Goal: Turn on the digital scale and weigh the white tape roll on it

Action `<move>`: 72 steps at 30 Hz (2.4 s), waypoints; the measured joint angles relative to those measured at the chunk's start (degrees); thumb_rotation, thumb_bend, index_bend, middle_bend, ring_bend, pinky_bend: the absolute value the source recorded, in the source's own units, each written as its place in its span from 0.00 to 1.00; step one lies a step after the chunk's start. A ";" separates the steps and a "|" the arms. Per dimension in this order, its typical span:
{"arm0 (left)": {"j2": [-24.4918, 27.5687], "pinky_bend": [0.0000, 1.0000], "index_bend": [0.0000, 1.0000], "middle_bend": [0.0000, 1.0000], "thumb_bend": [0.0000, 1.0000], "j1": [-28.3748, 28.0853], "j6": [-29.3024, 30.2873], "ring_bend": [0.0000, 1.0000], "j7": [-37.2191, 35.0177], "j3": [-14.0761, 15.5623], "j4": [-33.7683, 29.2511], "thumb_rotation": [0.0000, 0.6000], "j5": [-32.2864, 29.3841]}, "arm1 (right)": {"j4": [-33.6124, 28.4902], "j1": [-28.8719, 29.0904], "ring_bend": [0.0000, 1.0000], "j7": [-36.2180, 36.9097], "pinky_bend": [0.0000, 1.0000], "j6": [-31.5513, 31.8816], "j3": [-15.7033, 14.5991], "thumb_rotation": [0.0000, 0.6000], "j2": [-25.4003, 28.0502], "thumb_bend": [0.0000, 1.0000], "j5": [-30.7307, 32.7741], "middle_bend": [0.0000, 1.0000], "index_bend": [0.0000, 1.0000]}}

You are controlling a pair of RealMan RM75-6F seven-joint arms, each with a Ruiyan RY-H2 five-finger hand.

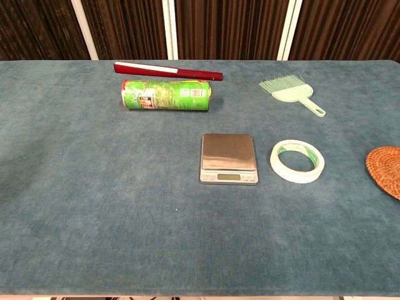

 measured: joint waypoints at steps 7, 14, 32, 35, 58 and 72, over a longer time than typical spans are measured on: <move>0.04 0.00 0.00 0.00 0.03 0.00 -0.05 0.00 -0.10 0.00 0.03 1.00 -0.05 | 0.05 0.13 0.07 -0.29 0.04 -0.48 -0.08 1.00 -0.18 0.36 0.18 0.05 0.01; 0.07 0.00 0.00 0.00 0.03 0.03 0.06 0.00 -0.20 0.00 0.05 1.00 0.06 | 0.03 0.23 0.07 -0.27 0.04 -0.68 -0.16 1.00 -0.20 0.36 0.14 0.05 0.01; 0.10 0.00 0.00 0.00 0.03 0.30 0.70 0.00 -0.42 -0.15 -0.10 1.00 -0.01 | 0.31 0.94 0.07 4.06 0.04 -2.68 -1.04 1.00 0.54 0.36 -0.38 0.05 0.01; 0.13 0.00 0.00 0.00 0.03 0.43 0.95 0.00 -0.59 -0.23 -0.11 1.00 -0.05 | 0.58 2.40 0.09 8.60 0.04 -5.10 -1.66 1.00 1.29 0.36 -1.54 0.05 0.01; -0.81 0.00 0.00 0.00 0.03 0.27 0.45 0.00 1.73 -0.17 -0.32 1.00 -0.32 | 19.62 27.37 0.79 22.52 0.69 -21.60 1.60 1.00 -9.28 0.69 -15.77 0.75 0.01; -1.56 0.00 0.00 0.00 0.03 -0.01 -0.16 0.00 3.77 -0.12 -0.30 1.00 -0.56 | 25.38 36.43 0.83 18.68 0.82 -27.44 1.16 1.00 -18.75 0.78 -18.40 0.79 0.01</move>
